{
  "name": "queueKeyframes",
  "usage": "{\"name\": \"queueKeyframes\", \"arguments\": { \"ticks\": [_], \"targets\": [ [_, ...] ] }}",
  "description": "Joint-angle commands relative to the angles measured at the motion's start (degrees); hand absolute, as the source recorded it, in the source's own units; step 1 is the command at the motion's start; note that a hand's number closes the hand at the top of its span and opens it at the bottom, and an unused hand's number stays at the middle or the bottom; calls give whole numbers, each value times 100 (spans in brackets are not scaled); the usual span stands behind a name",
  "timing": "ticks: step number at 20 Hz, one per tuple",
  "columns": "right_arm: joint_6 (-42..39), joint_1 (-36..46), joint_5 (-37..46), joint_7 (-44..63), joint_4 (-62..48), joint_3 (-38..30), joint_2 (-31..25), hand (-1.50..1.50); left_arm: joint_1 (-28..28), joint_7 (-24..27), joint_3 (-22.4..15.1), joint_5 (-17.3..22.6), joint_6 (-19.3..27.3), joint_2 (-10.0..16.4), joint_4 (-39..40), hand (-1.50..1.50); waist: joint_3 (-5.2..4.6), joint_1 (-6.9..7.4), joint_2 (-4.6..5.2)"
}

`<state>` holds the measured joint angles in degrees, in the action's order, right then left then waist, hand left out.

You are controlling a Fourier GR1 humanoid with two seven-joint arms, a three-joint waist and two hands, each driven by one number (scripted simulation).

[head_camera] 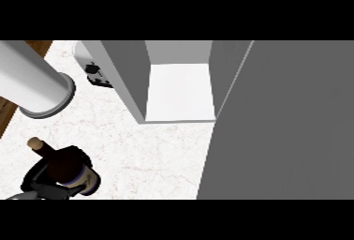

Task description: Pick up the wine, place it into the cabinet and close the cabinet

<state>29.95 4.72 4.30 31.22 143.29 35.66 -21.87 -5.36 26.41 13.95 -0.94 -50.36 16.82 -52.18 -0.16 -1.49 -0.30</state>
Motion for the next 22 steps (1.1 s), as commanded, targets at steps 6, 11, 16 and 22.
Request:
{"name": "queueKeyframes", "arguments": {
  "ticks": [6,11,16,22],
  "targets": [
    [81,-321,321,356,1060,213,-229,-150,101,1358,-391,-161,271,-215,-142,150,-4,12,-14],
    [194,-193,192,-34,666,131,-132,-150,287,1122,156,72,2576,-1163,-212,150,4,82,-18],
    [256,-459,546,182,1017,433,-282,-150,170,1466,-194,-105,2669,-1396,-216,150,8,57,3],
    [219,-898,291,-226,1141,184,-538,-150,454,626,-493,355,2469,-1620,-1382,150,19,97,-1]
  ]
}}
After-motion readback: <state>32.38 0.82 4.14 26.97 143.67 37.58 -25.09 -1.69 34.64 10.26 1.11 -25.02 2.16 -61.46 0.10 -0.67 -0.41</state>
